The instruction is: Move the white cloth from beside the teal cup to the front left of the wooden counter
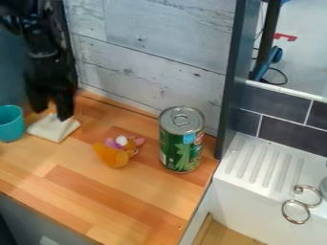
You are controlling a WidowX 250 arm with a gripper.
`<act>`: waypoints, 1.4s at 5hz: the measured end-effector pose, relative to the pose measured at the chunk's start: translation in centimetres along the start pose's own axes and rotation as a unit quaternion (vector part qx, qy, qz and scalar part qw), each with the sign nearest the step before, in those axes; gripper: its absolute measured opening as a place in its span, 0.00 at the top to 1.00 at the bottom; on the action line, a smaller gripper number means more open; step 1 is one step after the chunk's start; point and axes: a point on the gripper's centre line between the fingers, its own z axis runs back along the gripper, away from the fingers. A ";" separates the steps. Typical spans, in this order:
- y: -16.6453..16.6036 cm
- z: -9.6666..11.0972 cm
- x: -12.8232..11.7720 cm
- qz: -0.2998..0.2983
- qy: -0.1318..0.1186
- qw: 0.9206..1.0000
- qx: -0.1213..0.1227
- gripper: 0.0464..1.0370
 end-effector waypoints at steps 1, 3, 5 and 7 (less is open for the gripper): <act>0.7 -0.6 0.0 -0.006 0.009 1.000 0.005 0.03; 0.2 -2.4 0.7 -0.025 -0.011 1.000 -0.007 0.03; -3.3 -2.9 -2.0 -0.029 -0.035 0.998 -0.048 0.03; -9.0 -2.7 -8.6 -0.037 0.041 0.995 -0.088 0.03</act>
